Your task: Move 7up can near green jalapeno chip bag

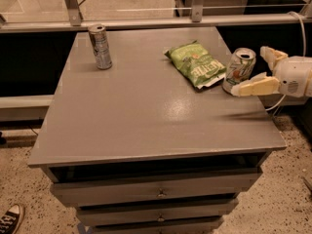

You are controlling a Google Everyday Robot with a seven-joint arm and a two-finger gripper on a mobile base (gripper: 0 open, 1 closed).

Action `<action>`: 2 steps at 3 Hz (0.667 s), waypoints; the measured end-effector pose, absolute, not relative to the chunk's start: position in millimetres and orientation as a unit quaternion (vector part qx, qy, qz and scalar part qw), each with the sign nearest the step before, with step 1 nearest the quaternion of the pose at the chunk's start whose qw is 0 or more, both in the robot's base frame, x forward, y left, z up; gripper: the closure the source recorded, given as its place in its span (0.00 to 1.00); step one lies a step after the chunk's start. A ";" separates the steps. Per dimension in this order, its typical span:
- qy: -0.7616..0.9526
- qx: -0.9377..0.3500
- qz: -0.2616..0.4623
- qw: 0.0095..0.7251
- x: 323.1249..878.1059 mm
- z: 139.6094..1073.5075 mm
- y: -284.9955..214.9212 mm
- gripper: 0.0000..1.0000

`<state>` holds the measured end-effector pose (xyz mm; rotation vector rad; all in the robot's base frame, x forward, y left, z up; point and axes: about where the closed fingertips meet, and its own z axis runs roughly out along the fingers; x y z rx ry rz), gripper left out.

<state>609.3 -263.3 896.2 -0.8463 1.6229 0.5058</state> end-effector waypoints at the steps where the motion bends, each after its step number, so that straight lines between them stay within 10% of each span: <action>1: 0.689 -0.385 0.190 0.584 560.2 940.4 -277.9 0.00; 2: 0.678 -0.401 0.166 0.593 505.1 985.5 -292.3 0.00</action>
Offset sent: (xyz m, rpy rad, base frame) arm -0.1817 -0.0577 0.1448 -0.1400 -0.1524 -0.0176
